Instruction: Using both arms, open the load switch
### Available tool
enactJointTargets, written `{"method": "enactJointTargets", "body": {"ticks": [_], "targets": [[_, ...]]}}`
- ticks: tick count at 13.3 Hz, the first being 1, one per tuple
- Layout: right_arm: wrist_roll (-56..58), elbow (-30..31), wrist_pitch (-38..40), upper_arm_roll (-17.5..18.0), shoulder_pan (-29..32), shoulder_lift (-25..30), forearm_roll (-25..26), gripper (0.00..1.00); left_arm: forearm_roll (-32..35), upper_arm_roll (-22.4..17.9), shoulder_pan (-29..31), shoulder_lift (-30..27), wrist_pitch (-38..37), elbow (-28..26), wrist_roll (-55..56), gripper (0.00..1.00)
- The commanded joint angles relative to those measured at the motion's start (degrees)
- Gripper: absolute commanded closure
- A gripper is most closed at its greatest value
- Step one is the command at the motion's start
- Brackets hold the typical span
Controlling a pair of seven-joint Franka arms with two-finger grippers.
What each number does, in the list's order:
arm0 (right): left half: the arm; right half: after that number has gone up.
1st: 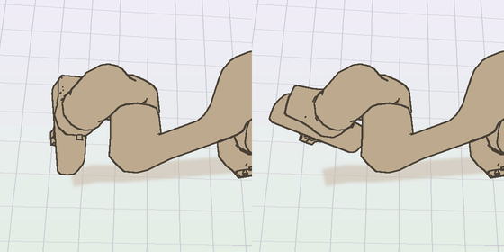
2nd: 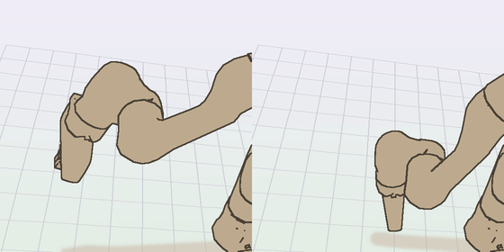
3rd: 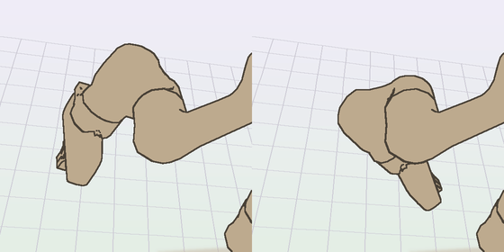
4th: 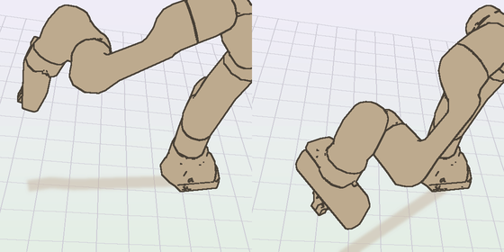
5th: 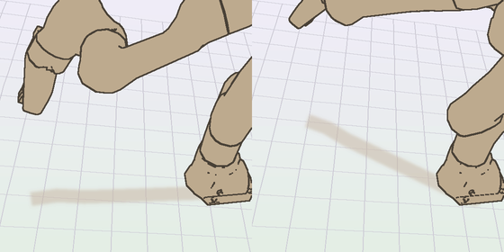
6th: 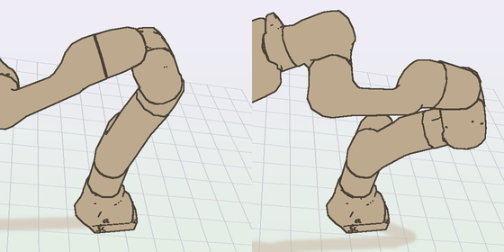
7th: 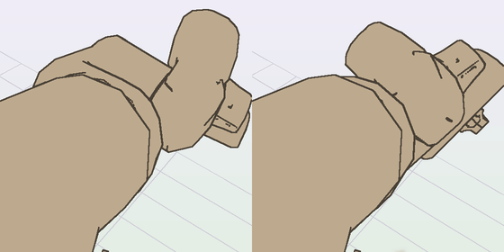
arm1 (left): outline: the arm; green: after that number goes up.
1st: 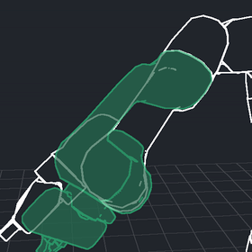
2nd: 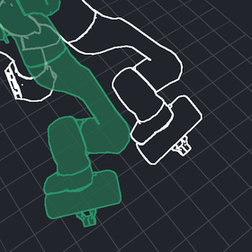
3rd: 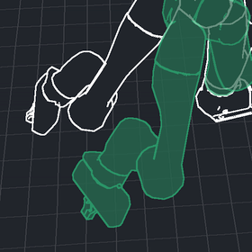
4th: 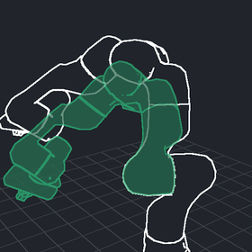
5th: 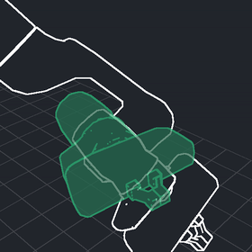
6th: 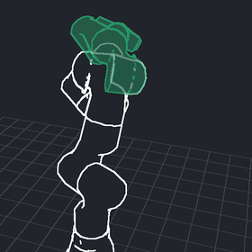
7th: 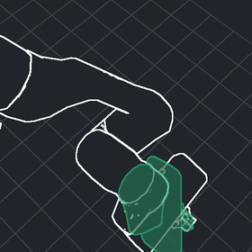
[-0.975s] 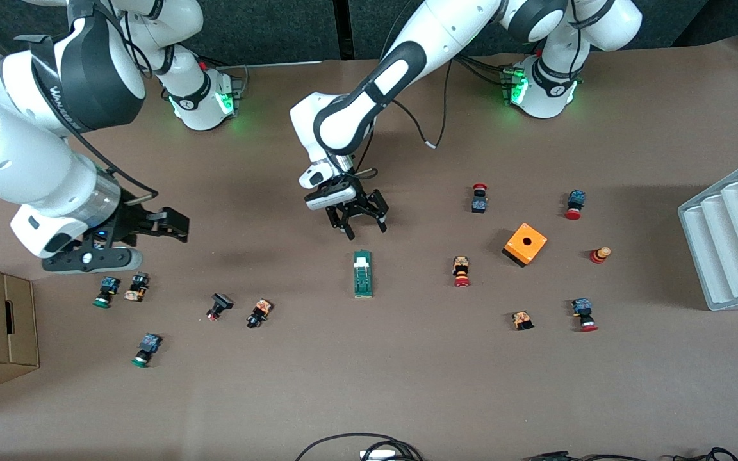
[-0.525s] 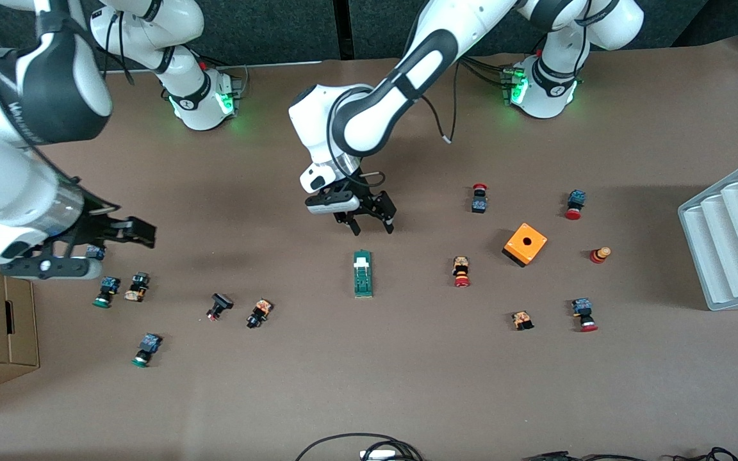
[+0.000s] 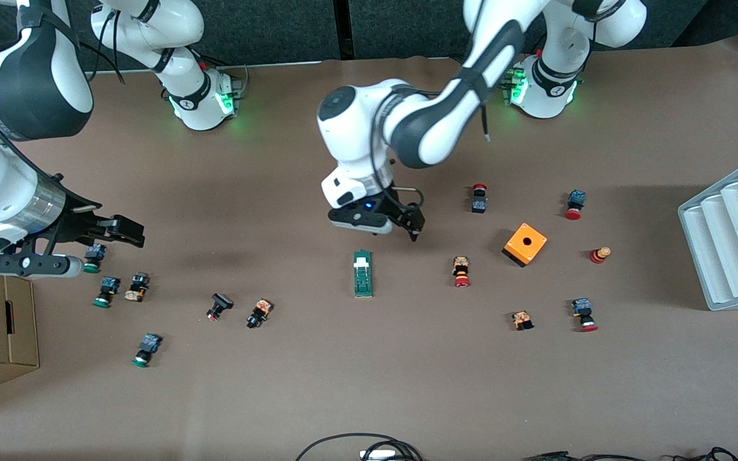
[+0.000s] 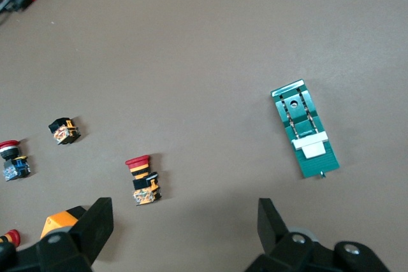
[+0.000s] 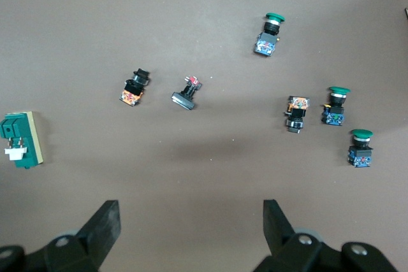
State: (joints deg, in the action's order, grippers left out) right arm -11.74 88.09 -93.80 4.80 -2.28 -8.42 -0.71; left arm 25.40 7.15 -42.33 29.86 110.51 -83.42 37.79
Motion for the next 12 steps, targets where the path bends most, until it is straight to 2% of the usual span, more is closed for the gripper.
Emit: {"method": "enactJointTargets", "body": {"ticks": [1,3,4,6,7,9,12], "targets": [[-0.57,0.77,-0.41,0.3,0.17,1.39,1.41,0.0,-6.13,0.5,4.0,-3.48,-0.47,-0.26,-7.96,0.0],[1.0,-0.11,-0.41,-0.22,1.04,1.39,3.07,0.0,-10.0,0.41,7.25,-5.33,-0.56,0.01,-12.54,0.0],[5.36,-0.02,-0.5,-1.62,1.57,1.04,2.91,0.0,-10.98,0.41,8.91,-6.29,-0.73,-0.07,-15.0,0.0],[11.89,-0.02,-0.33,-3.74,3.33,-0.36,-1.28,0.0,-11.69,0.32,10.68,-8.4,-3.18,0.01,-18.79,0.0],[11.3,0.07,0.28,-3.83,3.6,-0.02,-3.31,0.0,-11.69,0.24,11.3,-9.28,-5.02,0.01,-19.33,0.0],[8.77,-0.54,0.12,-4.09,3.95,0.42,0.34,0.0,-13.52,0.32,13.75,-10.69,-7.49,0.01,-19.42,0.0],[5.23,-2.74,1.43,-5.24,5.36,1.39,-0.61,0.0,-18.8,0.32,18.23,-11.14,-7.68,1.24,-19.59,0.0]]}}
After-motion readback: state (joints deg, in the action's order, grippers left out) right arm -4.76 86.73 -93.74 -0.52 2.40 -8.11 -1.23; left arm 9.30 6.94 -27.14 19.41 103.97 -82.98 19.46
